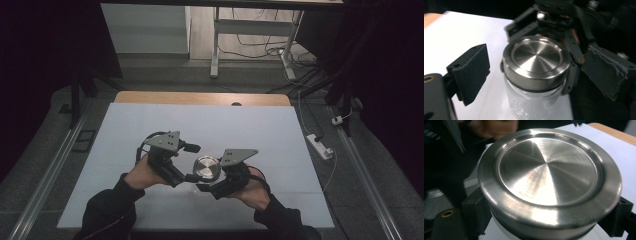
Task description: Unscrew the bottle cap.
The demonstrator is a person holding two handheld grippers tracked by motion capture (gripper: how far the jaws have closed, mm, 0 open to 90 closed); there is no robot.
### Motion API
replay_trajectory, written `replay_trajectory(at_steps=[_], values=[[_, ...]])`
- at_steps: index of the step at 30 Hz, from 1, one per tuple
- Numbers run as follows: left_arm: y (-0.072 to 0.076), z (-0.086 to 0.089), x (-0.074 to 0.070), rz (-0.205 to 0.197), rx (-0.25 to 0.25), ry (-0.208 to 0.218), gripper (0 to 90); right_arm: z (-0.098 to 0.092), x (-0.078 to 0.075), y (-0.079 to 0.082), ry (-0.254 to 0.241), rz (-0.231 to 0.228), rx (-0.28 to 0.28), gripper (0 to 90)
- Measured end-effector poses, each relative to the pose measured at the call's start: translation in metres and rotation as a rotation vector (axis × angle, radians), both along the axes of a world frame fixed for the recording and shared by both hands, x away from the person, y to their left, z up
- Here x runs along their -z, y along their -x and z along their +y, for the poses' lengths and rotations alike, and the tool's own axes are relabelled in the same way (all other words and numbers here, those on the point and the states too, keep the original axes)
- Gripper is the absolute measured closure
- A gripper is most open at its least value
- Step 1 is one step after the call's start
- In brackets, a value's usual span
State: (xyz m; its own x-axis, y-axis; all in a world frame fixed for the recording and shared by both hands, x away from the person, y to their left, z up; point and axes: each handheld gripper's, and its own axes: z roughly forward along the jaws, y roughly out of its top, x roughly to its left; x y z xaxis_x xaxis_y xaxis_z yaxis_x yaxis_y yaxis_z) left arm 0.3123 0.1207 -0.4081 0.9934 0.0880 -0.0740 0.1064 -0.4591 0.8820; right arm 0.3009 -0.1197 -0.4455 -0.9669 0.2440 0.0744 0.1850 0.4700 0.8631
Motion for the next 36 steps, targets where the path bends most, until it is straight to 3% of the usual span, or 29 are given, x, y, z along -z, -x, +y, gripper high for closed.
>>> replay_trajectory(at_steps=[2,6,9,13,16,21,27,36], values=[[0.001,-0.001,0.003,-0.003,0.065,-0.022,11.0,0.004,0.001,0.004,0.009,-0.008,-0.044,14.3],[0.003,-0.011,0.010,-0.013,0.123,-0.072,16.4,0.009,0.002,0.009,0.020,-0.010,-0.084,14.3],[0.004,-0.015,0.013,-0.024,0.094,-0.075,18.8,0.009,0.002,0.009,0.026,-0.013,-0.077,14.3],[0.004,-0.021,0.014,-0.030,-0.013,-0.070,19.2,0.006,0.004,0.005,0.037,-0.019,-0.015,14.3],[0.005,-0.024,0.013,-0.025,-0.099,-0.041,20.7,0.004,0.005,0.001,0.043,-0.023,0.046,14.3],[0.007,-0.026,0.009,-0.020,-0.173,-0.018,20.8,0.003,0.006,0.000,0.037,-0.027,0.093,14.3],[0.009,-0.023,0.002,-0.022,-0.214,0.018,20.8,0.002,0.007,-0.003,0.038,-0.031,0.125,14.3],[0.014,-0.012,-0.007,-0.036,-0.219,0.030,20.8,-0.004,0.007,-0.008,0.026,-0.026,0.147,14.3]])
